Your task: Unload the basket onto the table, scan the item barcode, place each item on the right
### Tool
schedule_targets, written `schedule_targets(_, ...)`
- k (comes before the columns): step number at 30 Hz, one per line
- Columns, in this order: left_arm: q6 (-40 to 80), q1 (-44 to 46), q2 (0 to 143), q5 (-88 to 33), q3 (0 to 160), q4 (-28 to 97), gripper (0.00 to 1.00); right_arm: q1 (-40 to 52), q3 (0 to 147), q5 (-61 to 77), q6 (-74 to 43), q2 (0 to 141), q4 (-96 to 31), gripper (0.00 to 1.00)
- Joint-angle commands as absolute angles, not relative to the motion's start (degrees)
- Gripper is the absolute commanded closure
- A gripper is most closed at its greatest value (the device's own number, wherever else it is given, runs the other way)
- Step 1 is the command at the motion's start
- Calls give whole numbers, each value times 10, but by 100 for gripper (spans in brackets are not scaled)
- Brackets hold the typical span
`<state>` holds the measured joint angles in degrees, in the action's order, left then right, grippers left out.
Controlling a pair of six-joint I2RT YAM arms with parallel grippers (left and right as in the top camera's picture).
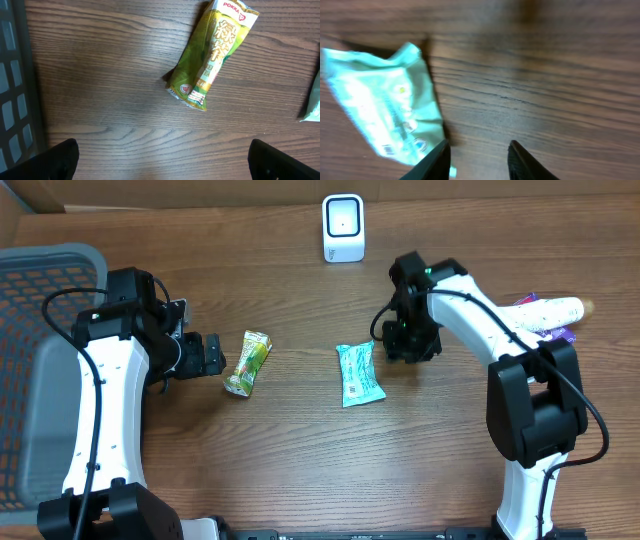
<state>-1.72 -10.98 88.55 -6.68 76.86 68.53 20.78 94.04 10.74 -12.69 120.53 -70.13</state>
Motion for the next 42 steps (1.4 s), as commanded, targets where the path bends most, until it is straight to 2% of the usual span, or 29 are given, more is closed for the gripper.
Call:
schedule_targets(1,-26,-112,889,-70,772,685,0,227,969,110,-95,1202,-722,75)
schedule_targets(3,-26,-112,889,-70,772,685,0,242,967,123,-93,1202,-728,95)
schedule_targets(4,-26,-112,889,-70,772,685,0,250,967,124,-93,1202,-729,96)
schedule_targets(10,-26,-112,889,-70,772,685,1,302,965,120,-100,1203,-724,96)
schedule_targets(15,-26,-112,889,-70,772,685,0,324,939,-8,-226,1203,-728,96)
schedule_targets(19,-26,-112,889,-70,772,685,0,324,901,-70,-282,1203,-709,96)
schedule_targets(22,-26,-112,889,-70,772,685,0,320,862,-41,-261,1203,-662,96)
schedule_targets(28,-26,-112,889,-70,772,685,0,346,855,88,-188,1203,-647,96)
schedule_targets(36,-26,-112,889,-70,772,685,0,415,868,100,-181,1203,-636,96)
schedule_targets(42,-26,-112,889,-70,772,685,0,424,891,100,-175,1203,-631,96)
